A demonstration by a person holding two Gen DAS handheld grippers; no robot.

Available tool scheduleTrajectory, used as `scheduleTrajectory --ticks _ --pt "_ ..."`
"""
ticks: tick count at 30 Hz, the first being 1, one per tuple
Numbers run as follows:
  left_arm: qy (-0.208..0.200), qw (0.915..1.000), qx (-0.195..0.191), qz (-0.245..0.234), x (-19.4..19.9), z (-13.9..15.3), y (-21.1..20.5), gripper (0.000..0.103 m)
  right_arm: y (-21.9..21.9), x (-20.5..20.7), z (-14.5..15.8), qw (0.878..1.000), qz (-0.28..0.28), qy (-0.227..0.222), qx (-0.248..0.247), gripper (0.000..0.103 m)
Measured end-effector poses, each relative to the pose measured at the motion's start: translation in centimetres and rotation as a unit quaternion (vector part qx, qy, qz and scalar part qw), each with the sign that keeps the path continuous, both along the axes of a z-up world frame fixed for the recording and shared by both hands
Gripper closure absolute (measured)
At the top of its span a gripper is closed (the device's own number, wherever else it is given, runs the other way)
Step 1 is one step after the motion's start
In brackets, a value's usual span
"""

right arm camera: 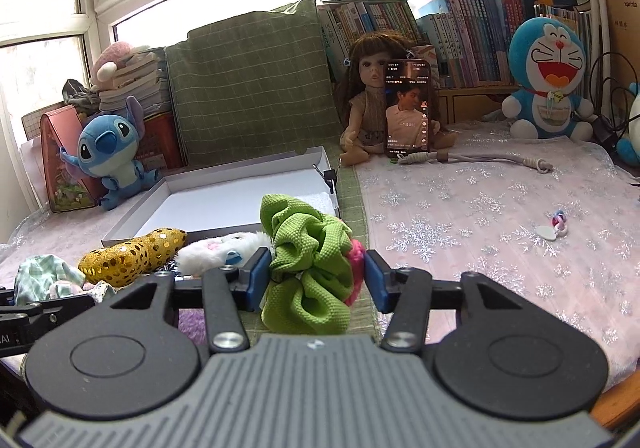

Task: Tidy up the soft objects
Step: 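Lift the gingham cloth with left gripper while right gripper lifts the scrunchie, then carry both items over the white box and open both grippers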

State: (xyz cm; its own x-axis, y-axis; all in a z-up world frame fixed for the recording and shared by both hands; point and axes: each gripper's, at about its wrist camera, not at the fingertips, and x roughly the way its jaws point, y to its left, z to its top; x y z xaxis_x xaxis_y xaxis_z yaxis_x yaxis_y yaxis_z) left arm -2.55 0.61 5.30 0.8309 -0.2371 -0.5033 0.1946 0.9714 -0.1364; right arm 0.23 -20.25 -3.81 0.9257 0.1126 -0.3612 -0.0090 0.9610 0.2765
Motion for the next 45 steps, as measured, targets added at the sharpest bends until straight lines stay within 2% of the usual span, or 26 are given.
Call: scheduleTrajectory --ticks 12,19,25,30,40,45 --pt "-0.014 0.9997 -0.018 -0.004 0.4 1.6 0.9 0.060 0.4 0.0 0.1 1.000 0.002 -0.001 -0.009 0.049" --pt "-0.040 0.9986 -0.030 -0.014 1.4 3.5 1.0 0.060 -0.2 0.4 0.8 1.000 0.002 -0.005 0.014 0.049" --pt "-0.044 0.9979 -0.041 -0.023 3.9 5.3 1.1 0.060 -0.4 1.0 1.8 1.000 0.006 -0.015 0.019 0.049" --pt "-0.042 0.9979 -0.042 -0.023 6.6 6.0 0.9 0.060 -1.0 2.3 2.6 0.999 0.018 -0.014 0.046 0.049" --pt "0.018 0.9961 -0.072 -0.048 14.9 5.9 0.9 0.060 -1.0 6.4 3.9 0.998 0.042 -0.004 0.045 0.048" --pt "0.059 0.9905 -0.113 -0.053 19.8 5.5 1.1 0.059 -1.3 9.7 4.8 0.997 0.048 0.016 0.050 0.048"
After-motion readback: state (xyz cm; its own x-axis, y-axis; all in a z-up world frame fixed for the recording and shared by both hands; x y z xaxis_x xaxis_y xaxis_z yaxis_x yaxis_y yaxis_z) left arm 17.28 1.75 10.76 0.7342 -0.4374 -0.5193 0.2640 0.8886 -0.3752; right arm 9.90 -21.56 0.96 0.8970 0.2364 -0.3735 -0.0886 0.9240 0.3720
